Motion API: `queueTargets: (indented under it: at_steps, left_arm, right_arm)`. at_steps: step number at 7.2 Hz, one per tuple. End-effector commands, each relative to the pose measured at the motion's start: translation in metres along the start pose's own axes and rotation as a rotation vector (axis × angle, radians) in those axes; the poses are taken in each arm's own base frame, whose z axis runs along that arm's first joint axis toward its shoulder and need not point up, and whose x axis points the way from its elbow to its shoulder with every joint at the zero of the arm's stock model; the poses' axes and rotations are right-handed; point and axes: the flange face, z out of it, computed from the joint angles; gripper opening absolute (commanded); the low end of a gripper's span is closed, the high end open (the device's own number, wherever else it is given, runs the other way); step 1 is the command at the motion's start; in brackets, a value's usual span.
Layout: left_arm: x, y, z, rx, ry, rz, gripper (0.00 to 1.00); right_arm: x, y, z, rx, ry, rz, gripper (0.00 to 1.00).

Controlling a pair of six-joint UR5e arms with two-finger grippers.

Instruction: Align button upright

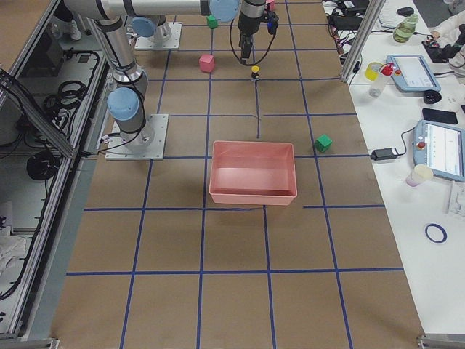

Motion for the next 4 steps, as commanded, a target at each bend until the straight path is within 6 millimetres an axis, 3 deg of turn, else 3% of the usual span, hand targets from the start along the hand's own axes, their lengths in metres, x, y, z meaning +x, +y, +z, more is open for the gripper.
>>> queueTargets:
  at_steps: [1, 2, 4]
  left_arm:
    - [-0.0296, -0.0079, -0.0061, 0.02, -0.003, -0.054, 1.0]
    - [-0.0389, -0.0095, -0.0057, 0.015, -0.001, -0.069, 1.0]
    - [-0.0368, -0.0074, -0.0076, 0.019, -0.008, -0.06, 1.0]
  right_arm:
    - [0.0007, -0.0001, 0.0009, -0.002, 0.001, 0.001, 1.0]
    - [0.0, 0.0001, 0.001, -0.002, 0.002, 0.0, 1.0]
    - [0.0001, 0.0005, 0.0054, -0.011, 0.0, 0.0, 1.0]
